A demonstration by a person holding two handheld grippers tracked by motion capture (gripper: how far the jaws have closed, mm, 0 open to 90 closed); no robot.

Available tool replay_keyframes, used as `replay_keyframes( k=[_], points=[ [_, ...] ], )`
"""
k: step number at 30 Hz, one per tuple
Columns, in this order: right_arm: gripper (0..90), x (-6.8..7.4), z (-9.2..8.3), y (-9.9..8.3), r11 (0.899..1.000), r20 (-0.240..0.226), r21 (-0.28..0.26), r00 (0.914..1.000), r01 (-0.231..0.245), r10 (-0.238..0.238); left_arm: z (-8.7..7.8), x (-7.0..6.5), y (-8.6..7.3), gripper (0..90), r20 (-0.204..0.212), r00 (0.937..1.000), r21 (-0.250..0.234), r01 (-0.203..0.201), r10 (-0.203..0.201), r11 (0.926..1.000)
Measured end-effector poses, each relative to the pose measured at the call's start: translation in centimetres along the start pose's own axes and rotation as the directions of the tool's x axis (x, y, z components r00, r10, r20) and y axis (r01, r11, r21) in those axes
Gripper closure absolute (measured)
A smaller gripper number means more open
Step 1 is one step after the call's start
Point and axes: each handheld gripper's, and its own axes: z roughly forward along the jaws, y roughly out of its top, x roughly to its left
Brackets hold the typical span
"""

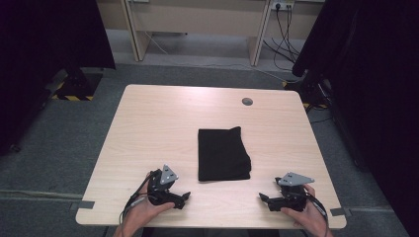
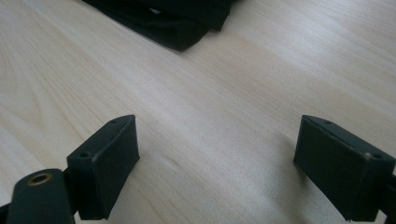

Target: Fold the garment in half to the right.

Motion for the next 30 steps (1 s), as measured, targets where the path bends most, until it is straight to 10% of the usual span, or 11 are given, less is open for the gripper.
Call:
replay_keyframes(
  k=[30],
  points=[
    [14.1, 1.3, -1.9, -2.1, 1.0, 0.021, -0.015, 0.9996, -0.021, 0.021, -0.5, -0.8, -0.4, 0.0, 0.001, 1.0, 0.002, -0.003, 0.003, 1.0]
  ],
)
